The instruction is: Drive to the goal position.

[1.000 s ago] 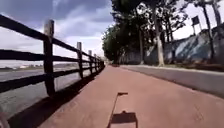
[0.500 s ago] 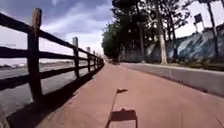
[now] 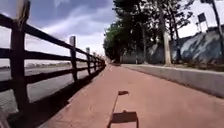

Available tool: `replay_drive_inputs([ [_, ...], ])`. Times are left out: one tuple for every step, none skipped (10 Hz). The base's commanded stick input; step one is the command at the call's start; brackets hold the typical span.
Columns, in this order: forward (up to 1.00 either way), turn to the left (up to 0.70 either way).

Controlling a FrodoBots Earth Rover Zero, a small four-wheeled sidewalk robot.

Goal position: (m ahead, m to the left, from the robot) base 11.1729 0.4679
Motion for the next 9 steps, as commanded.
replay_drive_inputs([
  [0.7,-0.08],
  [0.7,-0.08],
  [0.7,-0.08],
  [0.7,0.15],
  [0.7,0.27],
  [0.7,0.11],
  [0.7,-0.08],
  [0.7,-0.08],
  [0.7,-0.08],
])
